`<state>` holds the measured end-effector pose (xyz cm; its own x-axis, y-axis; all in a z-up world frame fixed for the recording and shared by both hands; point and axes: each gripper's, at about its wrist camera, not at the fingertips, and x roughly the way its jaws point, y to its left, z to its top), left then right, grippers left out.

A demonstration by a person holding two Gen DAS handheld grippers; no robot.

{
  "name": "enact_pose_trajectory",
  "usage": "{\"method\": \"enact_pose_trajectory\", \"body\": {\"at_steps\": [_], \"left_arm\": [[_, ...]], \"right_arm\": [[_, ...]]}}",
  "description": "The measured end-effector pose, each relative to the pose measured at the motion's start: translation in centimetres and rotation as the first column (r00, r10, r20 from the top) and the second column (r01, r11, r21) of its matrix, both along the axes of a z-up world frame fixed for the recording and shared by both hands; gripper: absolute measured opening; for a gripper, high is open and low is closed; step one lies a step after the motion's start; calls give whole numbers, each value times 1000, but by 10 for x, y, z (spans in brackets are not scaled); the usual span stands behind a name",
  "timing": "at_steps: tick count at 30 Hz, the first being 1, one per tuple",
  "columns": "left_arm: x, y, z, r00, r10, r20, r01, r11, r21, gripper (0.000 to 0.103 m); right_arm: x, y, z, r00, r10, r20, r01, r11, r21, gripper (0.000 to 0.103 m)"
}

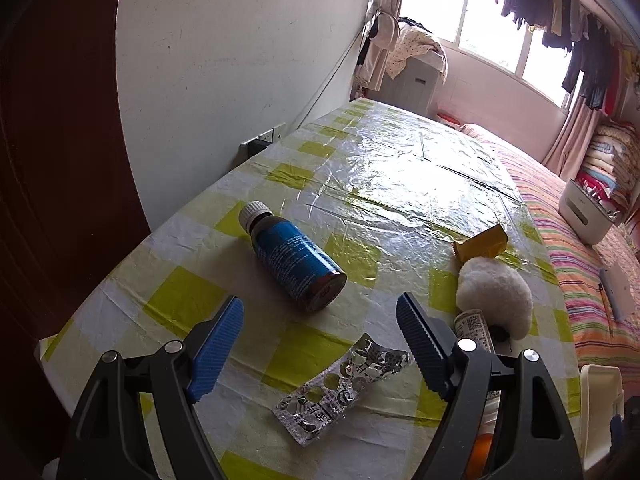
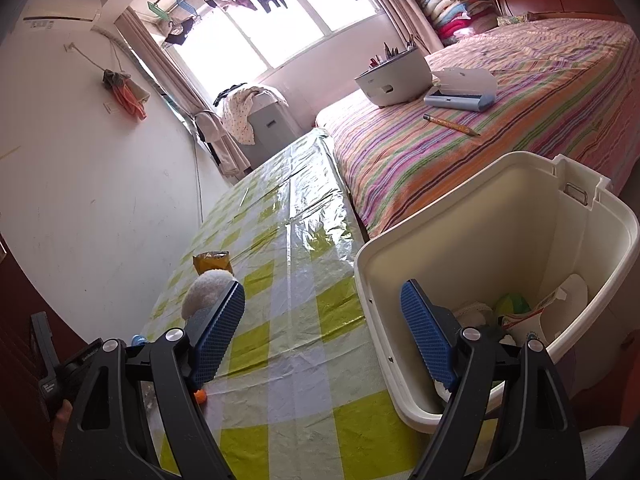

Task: Collect trash
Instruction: 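Grasp the blue medicine bottle with the left gripper while the right gripper grasps the orange peel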

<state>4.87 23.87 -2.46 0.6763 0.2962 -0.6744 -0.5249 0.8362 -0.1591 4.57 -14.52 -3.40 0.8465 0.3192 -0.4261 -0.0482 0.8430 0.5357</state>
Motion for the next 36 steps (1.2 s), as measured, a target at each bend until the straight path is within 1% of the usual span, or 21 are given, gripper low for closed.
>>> {"method": "enact_pose_trajectory", "body": {"at_steps": [3, 4, 5, 8, 9, 12, 14, 15, 19, 23, 24, 26, 27, 29, 32, 34, 36], "left_arm": [[16, 17, 2, 997, 72, -29, -73, 996, -48, 77], [22, 21, 2, 994, 98, -46, -100, 994, -54, 77], [27, 24, 2, 992, 113, -56, -117, 991, -64, 77], [43, 36, -3, 984, 133, -115, -149, 979, -141, 77], [47, 39, -5, 981, 142, -131, -161, 975, -154, 77], [61, 42, -13, 958, 199, -205, -225, 968, -113, 77], [68, 48, -22, 953, 194, -233, -232, 961, -148, 77], [70, 50, -25, 951, 194, -241, -235, 960, -155, 77], [71, 54, -33, 953, 198, -227, -235, 960, -150, 76], [74, 61, -37, 958, 185, -219, -227, 956, -185, 75], [75, 63, -39, 959, 178, -219, -222, 956, -191, 73], [75, 64, -39, 962, 168, -214, -209, 960, -186, 65], [75, 65, -38, 964, 160, -211, -200, 963, -183, 59], [75, 67, -39, 967, 147, -207, -185, 966, -181, 49], [74, 70, -39, 974, 125, -187, -160, 969, -188, 47], [73, 70, -40, 978, 105, -179, -139, 973, -185, 47], [71, 68, -40, 982, 83, -167, -114, 977, -182, 46]], "right_arm": [[2, 4, -2, 1000, 12, -7, -12, 1000, -5, 79], [2, 6, -2, 1000, 14, -9, -14, 1000, -7, 79], [2, 7, -2, 1000, 17, -9, -17, 1000, -8, 79], [2, 10, -3, 1000, 23, -12, -23, 1000, -12, 79], [2, 10, -3, 1000, 24, -12, -24, 1000, -11, 79], [3, 10, -3, 1000, 27, -15, -27, 1000, -9, 79], [3, 9, -4, 999, 31, -20, -31, 1000, -6, 79], [3, 9, -4, 999, 32, -22, -33, 999, -4, 79], [6, 10, -6, 999, 35, -31, -36, 999, -8, 79], [10, 14, -10, 998, 42, -53, -42, 999, -17, 79], [11, 16, -11, 997, 47, -60, -48, 999, -18, 79], [15, 22, -13, 995, 65, -74, -67, 997, -25, 79], [18, 27, -13, 994, 80, -78, -83, 996, -32, 79], [22, 40, -12, 988, 127, -82, -132, 989, -59, 79], [25, 64, -10, 975, 207, -84, -214, 973, -85, 79], [28, 81, -9, 957, 278, -89, -286, 953, -98, 79], [32, 95, -7, 942, 322, -94, -331, 939, -99, 79]]}}
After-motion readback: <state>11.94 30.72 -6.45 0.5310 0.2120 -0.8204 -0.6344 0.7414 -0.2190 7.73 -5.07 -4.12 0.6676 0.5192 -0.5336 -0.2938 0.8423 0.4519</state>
